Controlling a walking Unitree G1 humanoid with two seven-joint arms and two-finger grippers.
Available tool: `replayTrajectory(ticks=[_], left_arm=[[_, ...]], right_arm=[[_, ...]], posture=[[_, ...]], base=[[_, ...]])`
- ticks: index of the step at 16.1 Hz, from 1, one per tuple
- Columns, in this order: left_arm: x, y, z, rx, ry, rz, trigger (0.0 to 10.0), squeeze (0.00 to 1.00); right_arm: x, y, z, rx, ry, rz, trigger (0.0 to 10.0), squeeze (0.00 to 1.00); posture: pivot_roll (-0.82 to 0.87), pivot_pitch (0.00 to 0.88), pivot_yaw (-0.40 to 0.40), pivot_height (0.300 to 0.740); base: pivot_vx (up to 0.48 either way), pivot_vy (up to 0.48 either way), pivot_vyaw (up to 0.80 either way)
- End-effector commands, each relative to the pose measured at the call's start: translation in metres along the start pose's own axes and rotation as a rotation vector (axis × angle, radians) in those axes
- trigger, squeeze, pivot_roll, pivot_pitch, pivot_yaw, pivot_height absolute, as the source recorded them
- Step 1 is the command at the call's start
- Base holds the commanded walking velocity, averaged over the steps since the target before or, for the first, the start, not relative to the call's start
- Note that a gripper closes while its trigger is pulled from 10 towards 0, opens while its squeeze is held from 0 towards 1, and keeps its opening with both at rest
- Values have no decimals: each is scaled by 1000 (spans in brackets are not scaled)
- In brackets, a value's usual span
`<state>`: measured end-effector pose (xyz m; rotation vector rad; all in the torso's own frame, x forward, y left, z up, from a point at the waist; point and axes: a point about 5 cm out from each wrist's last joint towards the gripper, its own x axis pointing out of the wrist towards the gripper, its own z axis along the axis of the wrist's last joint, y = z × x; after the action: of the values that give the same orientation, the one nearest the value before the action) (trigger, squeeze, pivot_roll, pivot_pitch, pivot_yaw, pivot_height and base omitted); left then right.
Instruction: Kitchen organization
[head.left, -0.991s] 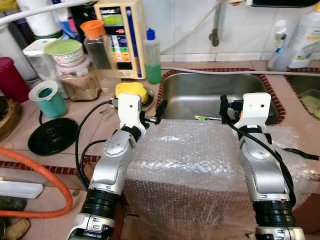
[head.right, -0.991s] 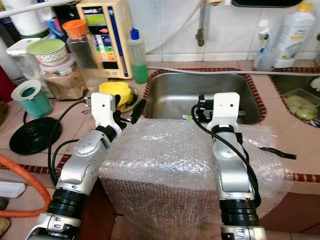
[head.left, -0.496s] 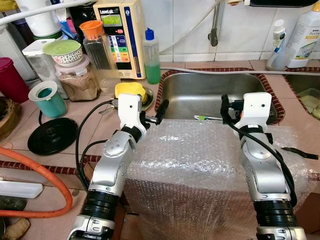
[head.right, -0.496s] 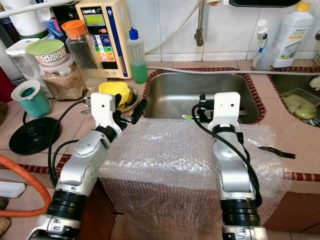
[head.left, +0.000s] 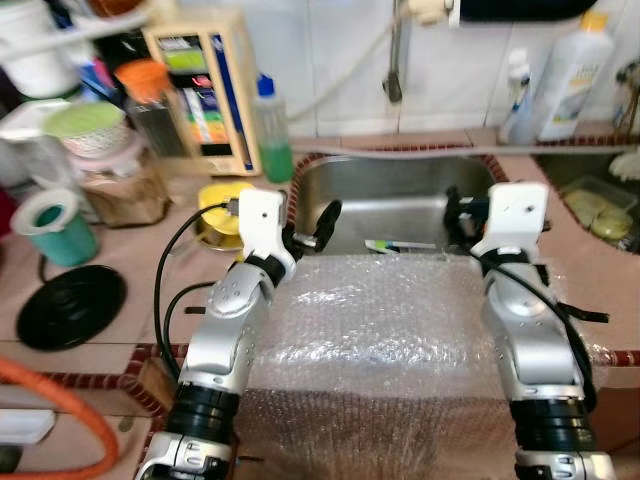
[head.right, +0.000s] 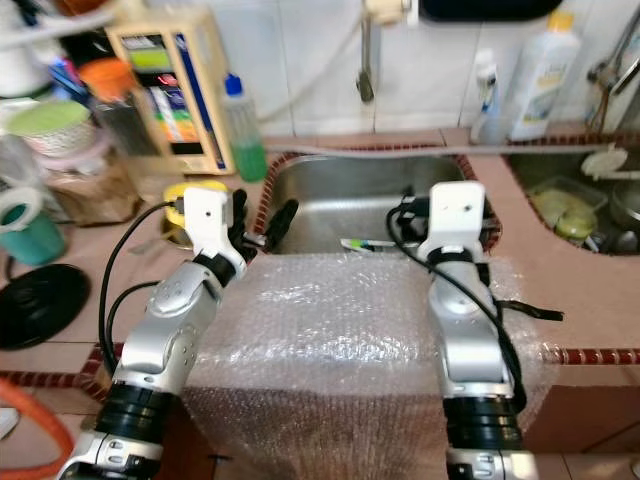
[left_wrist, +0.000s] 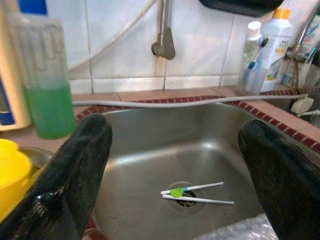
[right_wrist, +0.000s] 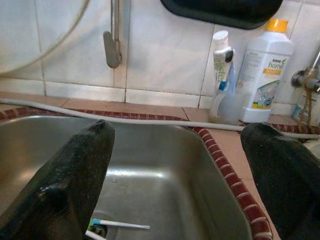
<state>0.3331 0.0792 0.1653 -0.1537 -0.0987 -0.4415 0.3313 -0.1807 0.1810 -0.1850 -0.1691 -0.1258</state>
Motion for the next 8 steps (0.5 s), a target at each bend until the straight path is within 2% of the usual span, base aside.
replayTrajectory(ticks=[1, 8], left_arm=[[0, 3, 4, 12, -13, 5, 10000, 0], [-1, 3, 3, 12, -13, 7, 10000, 0]], right_arm=[[2, 6, 11, 6, -38, 21, 10000, 0], [2, 6, 11, 0, -40, 22, 10000, 0]], posture=[[-74, 0, 107, 740], [-74, 0, 106, 740]], base=[[307, 0, 0], [287, 0, 0]])
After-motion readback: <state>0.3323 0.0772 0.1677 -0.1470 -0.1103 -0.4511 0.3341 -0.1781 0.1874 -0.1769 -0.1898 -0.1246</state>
